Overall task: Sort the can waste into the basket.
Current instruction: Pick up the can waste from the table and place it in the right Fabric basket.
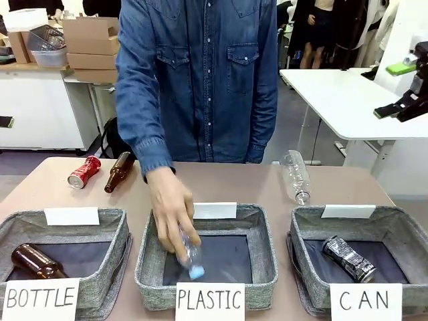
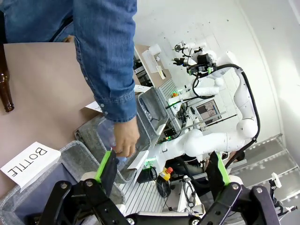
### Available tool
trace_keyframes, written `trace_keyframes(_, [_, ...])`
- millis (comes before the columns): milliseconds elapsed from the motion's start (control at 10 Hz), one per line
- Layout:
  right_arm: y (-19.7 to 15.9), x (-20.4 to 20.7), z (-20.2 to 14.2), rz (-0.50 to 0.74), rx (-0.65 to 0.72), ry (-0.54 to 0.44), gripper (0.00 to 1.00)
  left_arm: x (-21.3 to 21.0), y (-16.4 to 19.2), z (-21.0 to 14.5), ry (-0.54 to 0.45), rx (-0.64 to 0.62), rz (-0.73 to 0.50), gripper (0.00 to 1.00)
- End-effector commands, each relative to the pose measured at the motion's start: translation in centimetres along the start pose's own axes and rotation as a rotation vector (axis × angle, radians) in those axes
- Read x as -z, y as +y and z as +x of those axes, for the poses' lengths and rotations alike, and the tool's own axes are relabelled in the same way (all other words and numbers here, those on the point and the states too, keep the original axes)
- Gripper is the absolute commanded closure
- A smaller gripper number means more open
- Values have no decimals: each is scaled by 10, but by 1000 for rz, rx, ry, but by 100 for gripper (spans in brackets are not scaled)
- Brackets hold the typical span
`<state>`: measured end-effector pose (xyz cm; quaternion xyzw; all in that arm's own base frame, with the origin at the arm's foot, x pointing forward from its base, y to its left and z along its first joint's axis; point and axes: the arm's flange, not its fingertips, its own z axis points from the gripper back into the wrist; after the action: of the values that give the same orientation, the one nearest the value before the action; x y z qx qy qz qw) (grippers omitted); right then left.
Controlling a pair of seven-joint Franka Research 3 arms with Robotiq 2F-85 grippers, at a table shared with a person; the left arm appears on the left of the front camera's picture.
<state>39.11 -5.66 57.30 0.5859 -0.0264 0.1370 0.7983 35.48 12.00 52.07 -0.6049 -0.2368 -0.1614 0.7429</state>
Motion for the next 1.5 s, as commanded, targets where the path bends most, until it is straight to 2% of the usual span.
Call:
trace_keyframes(0, [0, -6, -3, -16, -32, 13, 0, -1, -2, 0, 9, 21, -7, 0])
trace_keyframes(1400, [0, -6, -3, -16, -32, 13, 0, 0, 0, 0, 0, 0, 0, 0])
